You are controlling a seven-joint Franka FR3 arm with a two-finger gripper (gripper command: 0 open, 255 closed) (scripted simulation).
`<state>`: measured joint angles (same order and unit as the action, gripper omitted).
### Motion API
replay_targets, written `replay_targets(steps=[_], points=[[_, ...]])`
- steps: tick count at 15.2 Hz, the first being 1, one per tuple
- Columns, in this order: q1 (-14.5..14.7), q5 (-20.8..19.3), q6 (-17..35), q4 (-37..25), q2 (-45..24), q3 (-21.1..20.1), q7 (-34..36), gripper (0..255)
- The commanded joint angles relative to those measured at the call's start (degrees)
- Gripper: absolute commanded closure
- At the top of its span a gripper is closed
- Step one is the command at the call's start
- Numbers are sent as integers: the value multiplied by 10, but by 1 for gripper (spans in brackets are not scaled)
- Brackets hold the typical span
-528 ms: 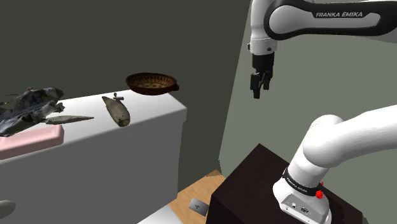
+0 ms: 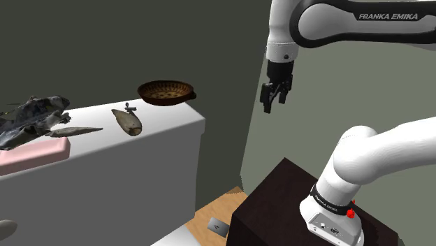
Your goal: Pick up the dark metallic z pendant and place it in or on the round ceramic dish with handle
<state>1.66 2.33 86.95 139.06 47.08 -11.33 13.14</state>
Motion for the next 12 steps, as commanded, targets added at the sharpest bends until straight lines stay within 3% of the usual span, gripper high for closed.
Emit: replay_targets(steps=[1,7,12], points=[[4,24,24,1,-1,-30,45,0],[2,73,97,-23,-25,-120,169,0],[-18,88,158,-65,-66,-201,274,0]])
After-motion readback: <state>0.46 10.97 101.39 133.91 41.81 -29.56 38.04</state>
